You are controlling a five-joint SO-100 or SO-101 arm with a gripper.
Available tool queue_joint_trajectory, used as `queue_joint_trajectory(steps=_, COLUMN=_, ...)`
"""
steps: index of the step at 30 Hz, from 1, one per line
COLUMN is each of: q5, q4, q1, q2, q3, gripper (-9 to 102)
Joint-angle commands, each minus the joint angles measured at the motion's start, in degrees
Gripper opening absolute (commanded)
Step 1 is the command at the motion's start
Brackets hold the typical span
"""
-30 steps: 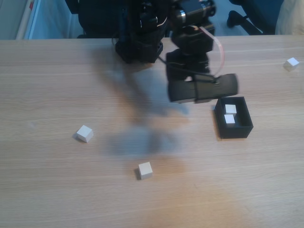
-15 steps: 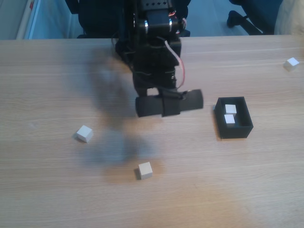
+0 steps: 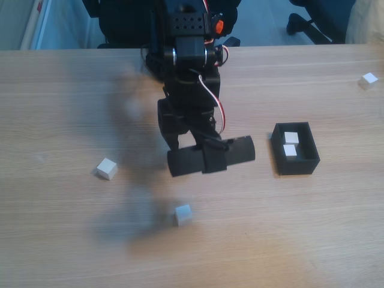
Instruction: Pick blocks and place them in the box.
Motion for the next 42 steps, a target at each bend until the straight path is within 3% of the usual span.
queue_joint_trajectory(steps=1, q5=-0.3, q4=1.5, q1=0.4, q2=-2.9, q3=-8.6, gripper=20)
queue_joint_trajectory(steps=29, q5=0.4, q4=6.9, q1=3.6, q2=-26.8, q3=-38.1, gripper=19)
queue_joint_trajectory(steps=42, q5=2.2, q4=6.6, q1=1.8, q2=-32.7, q3=-43.0, gripper=18)
